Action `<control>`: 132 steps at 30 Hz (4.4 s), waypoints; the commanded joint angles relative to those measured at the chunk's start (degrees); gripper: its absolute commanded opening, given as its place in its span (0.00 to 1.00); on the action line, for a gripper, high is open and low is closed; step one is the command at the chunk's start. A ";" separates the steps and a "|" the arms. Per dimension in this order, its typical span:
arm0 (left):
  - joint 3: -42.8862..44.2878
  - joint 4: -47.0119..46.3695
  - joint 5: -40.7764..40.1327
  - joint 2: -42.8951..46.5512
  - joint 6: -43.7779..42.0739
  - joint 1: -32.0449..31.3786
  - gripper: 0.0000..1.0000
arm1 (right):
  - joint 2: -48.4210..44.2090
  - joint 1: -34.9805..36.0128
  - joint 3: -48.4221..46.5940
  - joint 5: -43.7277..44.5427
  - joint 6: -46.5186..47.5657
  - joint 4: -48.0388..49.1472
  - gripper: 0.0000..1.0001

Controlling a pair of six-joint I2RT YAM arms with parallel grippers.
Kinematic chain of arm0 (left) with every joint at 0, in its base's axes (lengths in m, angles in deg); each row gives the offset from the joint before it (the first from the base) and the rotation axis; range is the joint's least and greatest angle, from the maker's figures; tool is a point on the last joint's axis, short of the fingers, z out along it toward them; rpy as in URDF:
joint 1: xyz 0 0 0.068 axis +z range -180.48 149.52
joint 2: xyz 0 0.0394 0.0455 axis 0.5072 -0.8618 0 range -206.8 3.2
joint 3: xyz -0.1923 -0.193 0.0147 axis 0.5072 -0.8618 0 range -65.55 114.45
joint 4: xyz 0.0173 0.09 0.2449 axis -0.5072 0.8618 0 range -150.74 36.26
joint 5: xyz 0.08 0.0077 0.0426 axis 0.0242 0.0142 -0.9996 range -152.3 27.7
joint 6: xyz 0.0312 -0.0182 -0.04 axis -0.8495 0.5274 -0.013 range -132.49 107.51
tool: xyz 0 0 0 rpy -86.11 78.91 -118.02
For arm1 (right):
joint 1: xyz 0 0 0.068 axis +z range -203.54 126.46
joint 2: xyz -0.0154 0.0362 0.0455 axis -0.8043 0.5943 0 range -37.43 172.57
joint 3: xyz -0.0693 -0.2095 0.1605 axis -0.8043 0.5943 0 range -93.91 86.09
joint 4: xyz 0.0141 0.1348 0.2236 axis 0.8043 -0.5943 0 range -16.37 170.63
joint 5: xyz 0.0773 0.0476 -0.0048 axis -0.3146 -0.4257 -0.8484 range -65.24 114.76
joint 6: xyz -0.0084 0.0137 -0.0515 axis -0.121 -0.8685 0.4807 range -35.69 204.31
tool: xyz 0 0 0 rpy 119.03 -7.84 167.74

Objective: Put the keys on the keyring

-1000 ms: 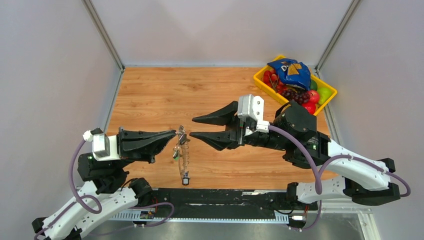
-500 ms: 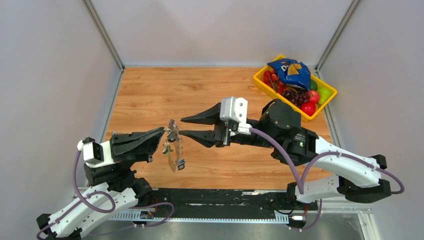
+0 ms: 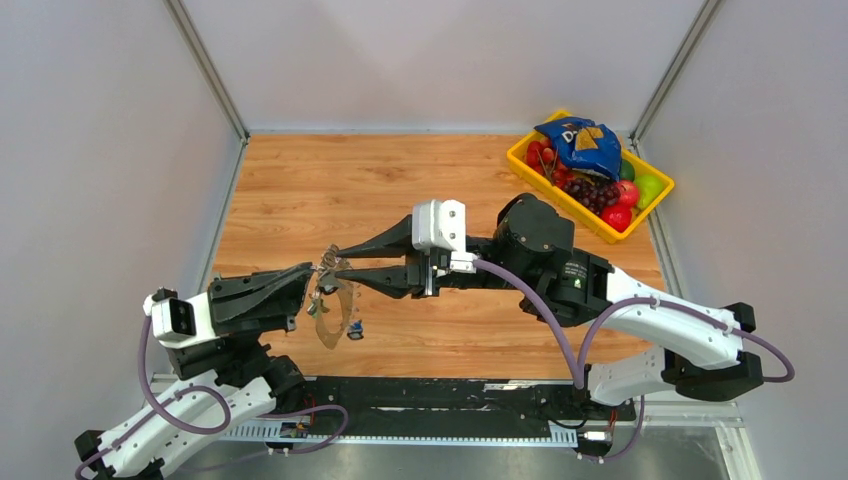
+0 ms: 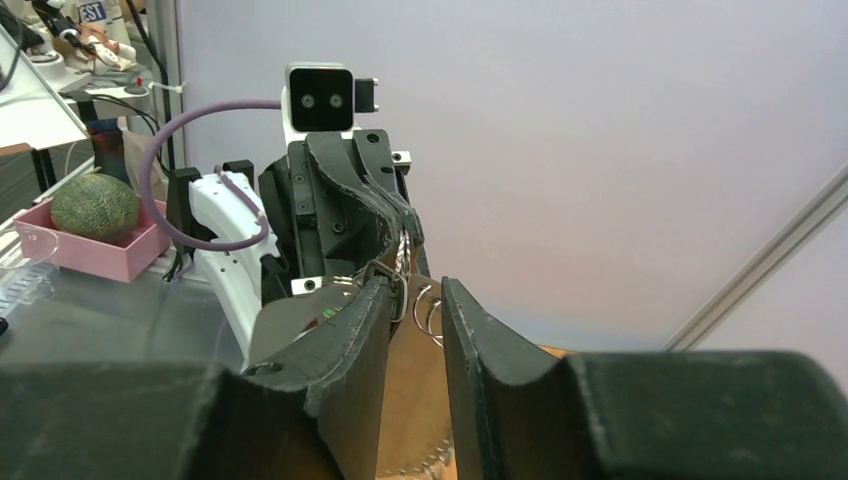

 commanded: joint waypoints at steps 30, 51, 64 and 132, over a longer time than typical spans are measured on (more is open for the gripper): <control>0.67 0.85 -1.58 1.97 -2.56 -0.12 0.00 | 1.79 0.75 -2.23 -2.31 -1.70 6.69 0.20; 1.05 0.54 -1.36 1.44 -2.04 -0.23 0.00 | 1.33 0.80 -0.68 -1.40 -1.34 7.24 0.23; 0.98 0.56 -1.46 1.68 -2.12 -0.15 0.00 | 2.02 0.75 -0.86 -1.43 -1.43 7.19 0.23; 2.17 -0.11 -0.67 1.61 -1.20 -0.19 0.00 | -4.87 0.75 8.34 2.60 -1.69 9.27 0.21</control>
